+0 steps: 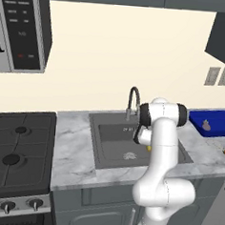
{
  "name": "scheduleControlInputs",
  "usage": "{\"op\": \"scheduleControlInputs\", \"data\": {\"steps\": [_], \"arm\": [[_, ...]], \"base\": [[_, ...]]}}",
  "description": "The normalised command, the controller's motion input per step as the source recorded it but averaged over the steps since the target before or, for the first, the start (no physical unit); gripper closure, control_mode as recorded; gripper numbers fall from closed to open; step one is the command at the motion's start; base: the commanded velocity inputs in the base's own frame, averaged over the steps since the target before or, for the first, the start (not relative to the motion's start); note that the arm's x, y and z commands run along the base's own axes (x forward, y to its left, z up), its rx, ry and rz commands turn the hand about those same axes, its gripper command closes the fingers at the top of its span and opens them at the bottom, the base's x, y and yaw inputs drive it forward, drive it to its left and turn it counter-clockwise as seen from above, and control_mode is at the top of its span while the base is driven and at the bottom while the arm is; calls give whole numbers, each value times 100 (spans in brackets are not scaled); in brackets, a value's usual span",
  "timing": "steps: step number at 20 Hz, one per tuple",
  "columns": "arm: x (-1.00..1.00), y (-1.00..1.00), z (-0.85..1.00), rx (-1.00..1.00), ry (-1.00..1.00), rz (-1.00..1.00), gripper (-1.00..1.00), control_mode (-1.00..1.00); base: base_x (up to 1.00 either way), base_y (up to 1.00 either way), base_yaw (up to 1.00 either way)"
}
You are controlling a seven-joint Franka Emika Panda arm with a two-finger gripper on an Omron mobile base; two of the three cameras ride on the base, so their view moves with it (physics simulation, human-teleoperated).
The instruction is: Pick up all produce items and place them in the sink. Turn on the sink faucet to wash them. Then turn the sink off and put them in the tray.
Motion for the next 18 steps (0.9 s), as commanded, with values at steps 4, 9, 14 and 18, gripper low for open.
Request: {"op": "scheduleControlInputs", "data": {"steps": [4, 9, 14, 18], "arm": [[20, 0, -30, 0, 8, -4, 100, -100], [9, -4, -2, 2, 8, -3, 100, -100], [0, -13, 58, 12, 9, -1, 100, -100], [0, -13, 100, 18, 8, 0, 100, -100]], "base": [[0, 0, 0], [0, 0, 0], [0, 0, 0], [0, 0, 0]]}}
